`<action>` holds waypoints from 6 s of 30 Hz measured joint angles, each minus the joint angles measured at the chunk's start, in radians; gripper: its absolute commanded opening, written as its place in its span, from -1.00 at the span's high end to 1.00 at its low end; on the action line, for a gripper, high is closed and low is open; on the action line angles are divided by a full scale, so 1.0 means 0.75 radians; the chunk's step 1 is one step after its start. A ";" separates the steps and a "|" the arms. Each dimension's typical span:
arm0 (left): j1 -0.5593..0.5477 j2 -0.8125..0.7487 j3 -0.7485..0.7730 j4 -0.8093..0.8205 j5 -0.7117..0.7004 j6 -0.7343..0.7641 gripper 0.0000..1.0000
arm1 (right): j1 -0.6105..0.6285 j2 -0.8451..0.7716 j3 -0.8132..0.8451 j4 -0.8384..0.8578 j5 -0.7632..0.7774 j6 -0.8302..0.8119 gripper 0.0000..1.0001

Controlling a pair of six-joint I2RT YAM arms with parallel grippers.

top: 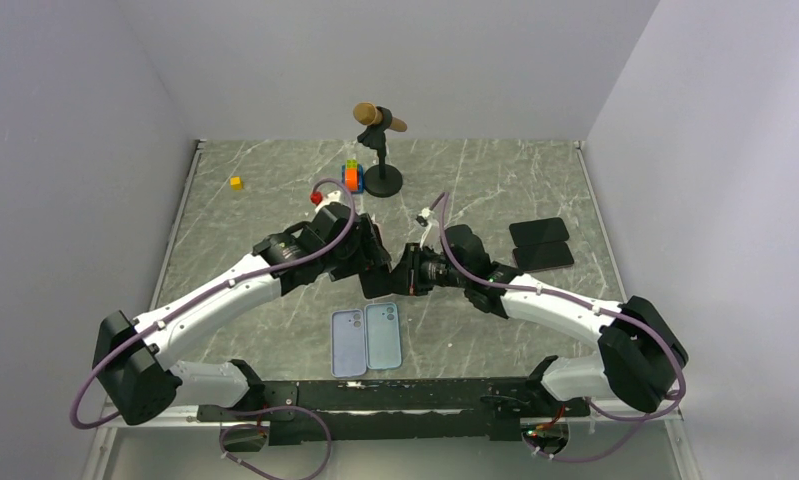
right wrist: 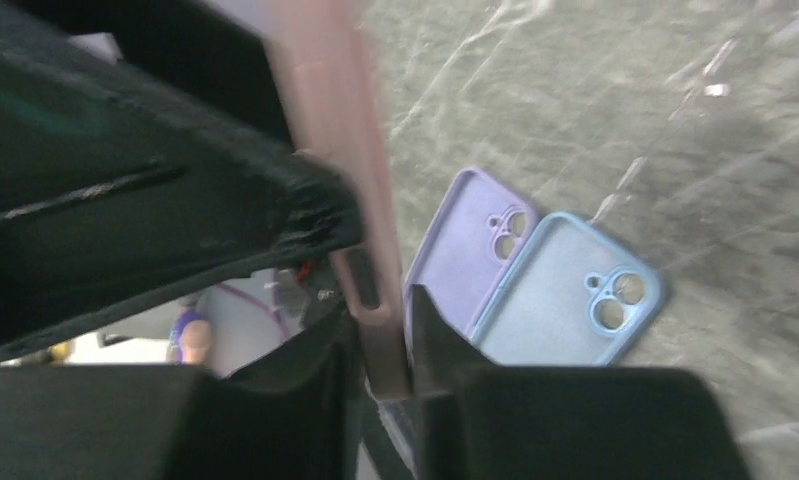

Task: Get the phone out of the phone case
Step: Remove the phone case from the phone.

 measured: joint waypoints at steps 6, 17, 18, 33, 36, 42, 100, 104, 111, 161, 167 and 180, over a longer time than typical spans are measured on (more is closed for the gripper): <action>0.060 -0.040 -0.055 0.088 0.086 0.046 -0.99 | -0.011 -0.009 -0.024 0.095 -0.061 0.030 1.00; 0.319 -0.375 -0.369 0.523 0.485 0.212 -0.79 | -0.311 -0.044 -0.247 0.475 -0.381 0.317 1.00; 0.333 -0.392 -0.401 0.564 0.524 0.220 -0.74 | -0.321 -0.048 -0.248 0.496 -0.403 0.329 1.00; 0.410 -0.217 -0.623 1.486 1.067 -0.028 0.10 | -0.275 -0.101 -0.247 0.858 -0.637 0.458 1.00; 0.410 -0.192 -0.624 1.577 1.112 -0.061 0.25 | -0.256 -0.094 -0.247 0.919 -0.667 0.479 1.00; 0.410 -0.170 -0.622 1.685 1.164 -0.133 1.00 | -0.240 -0.088 -0.235 0.907 -0.696 0.445 0.35; 0.485 -0.048 -0.653 1.864 1.492 -0.647 1.00 | -0.106 -0.223 0.090 -0.050 -0.847 -0.493 1.00; 0.487 -0.031 -0.653 1.887 1.489 -0.714 1.00 | -0.104 -0.223 0.156 -0.181 -0.839 -0.582 1.00; 0.488 -0.034 -0.622 1.849 1.488 -0.732 1.00 | -0.100 -0.204 0.238 -0.308 -0.848 -0.694 1.00; 0.353 -0.207 -0.771 1.939 0.827 -0.448 1.00 | -0.076 -0.381 0.010 0.191 -0.223 -0.053 -0.20; 0.320 -0.210 -0.786 1.967 0.819 -0.440 1.00 | -0.077 -0.280 0.061 0.193 -0.216 0.011 0.66; 0.453 -0.303 -0.627 1.576 1.063 -0.193 -0.27 | -0.253 -0.222 0.069 0.200 -0.561 0.098 1.00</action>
